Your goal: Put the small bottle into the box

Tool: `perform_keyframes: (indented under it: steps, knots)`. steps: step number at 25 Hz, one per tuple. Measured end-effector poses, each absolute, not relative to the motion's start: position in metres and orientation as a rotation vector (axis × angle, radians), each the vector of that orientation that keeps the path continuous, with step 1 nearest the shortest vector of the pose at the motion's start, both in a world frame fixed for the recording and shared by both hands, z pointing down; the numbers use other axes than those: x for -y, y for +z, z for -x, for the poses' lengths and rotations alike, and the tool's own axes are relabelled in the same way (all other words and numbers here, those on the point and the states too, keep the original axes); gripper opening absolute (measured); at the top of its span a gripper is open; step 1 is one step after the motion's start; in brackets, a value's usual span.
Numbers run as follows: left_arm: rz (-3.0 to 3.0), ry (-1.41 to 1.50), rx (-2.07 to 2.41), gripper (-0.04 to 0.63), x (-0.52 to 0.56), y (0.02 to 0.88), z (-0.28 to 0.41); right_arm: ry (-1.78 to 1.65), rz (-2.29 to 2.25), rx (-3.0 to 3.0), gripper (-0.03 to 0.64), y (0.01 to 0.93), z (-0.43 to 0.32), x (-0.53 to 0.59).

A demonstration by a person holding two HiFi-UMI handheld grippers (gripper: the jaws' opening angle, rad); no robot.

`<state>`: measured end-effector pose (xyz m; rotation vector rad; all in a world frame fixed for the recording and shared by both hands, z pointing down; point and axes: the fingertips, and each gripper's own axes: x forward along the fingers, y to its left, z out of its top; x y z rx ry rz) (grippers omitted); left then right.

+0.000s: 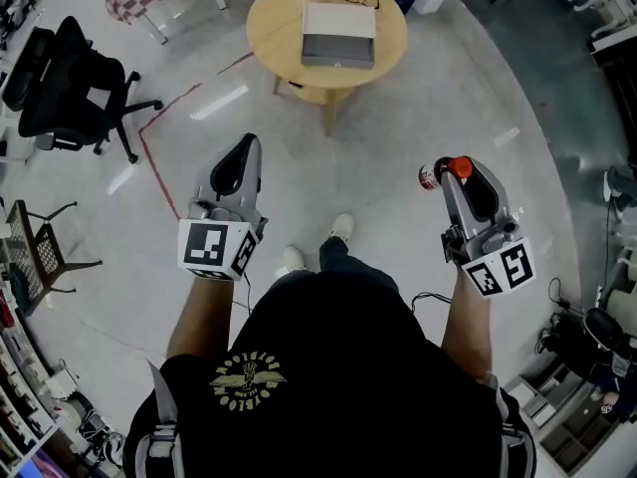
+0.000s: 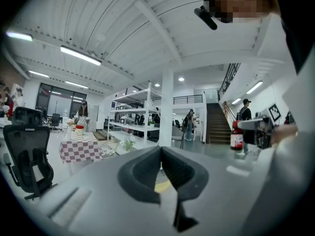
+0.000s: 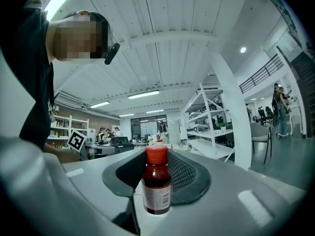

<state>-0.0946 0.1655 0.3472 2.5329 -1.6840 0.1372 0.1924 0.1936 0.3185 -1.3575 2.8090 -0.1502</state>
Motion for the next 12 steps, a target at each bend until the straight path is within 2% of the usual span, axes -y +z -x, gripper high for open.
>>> perform_keyframes:
  steps: [12]
  knots:
    - [-2.503,0.124,1.822,0.000,-0.109,0.323,0.053,-0.078,1.236,-2.814,0.146,0.297,-0.244,-0.124]
